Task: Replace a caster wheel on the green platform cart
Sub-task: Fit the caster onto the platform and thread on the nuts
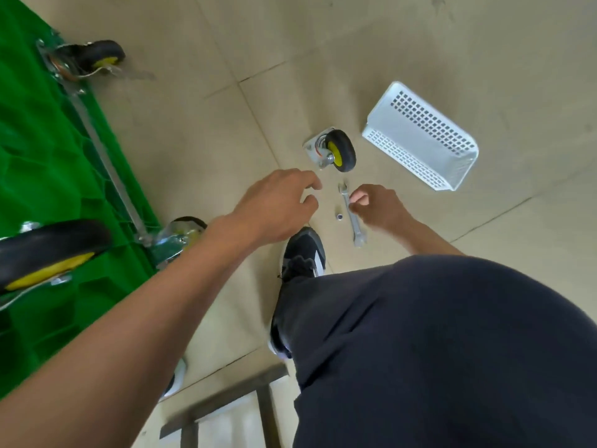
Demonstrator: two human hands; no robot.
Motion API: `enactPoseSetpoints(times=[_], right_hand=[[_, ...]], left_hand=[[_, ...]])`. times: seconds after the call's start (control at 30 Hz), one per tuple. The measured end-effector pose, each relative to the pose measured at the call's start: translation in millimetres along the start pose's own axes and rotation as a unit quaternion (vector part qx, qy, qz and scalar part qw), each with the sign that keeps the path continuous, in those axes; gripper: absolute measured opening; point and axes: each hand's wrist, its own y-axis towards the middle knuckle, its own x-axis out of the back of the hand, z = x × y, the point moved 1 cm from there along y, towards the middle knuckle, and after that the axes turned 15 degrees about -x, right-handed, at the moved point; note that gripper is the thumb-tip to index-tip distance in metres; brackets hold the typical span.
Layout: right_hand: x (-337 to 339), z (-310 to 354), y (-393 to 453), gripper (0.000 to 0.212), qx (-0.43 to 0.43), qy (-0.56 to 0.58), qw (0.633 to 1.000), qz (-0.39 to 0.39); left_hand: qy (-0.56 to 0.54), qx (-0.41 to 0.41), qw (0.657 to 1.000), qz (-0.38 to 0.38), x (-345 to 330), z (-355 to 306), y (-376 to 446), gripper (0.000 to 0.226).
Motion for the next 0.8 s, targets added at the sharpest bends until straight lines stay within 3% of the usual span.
enactPoseSetpoints(times=[0.37, 0.53, 0.8], right_hand=[[-68.2, -26.8, 51.0, 0.023, 0.007, -0.128, 0.992, -0.009], [-86.8, -20.0, 59.7, 0.012, 0.025, -0.141, 0.987, -0.071], [-83.8, -17.0, 49.9, 0.011, 0.018, -0.095, 0.992, -0.082]], left_hand=[[-0.064, 0.059, 0.996, 0.034, -35.0, 28.8, 7.9, 0.035], [-0.058, 0.057, 0.996, 0.047, -40.6, 34.7, 3.7, 0.034], [0.002, 0.023, 0.997, 0.073, -39.1, 26.9, -6.8, 0.036]])
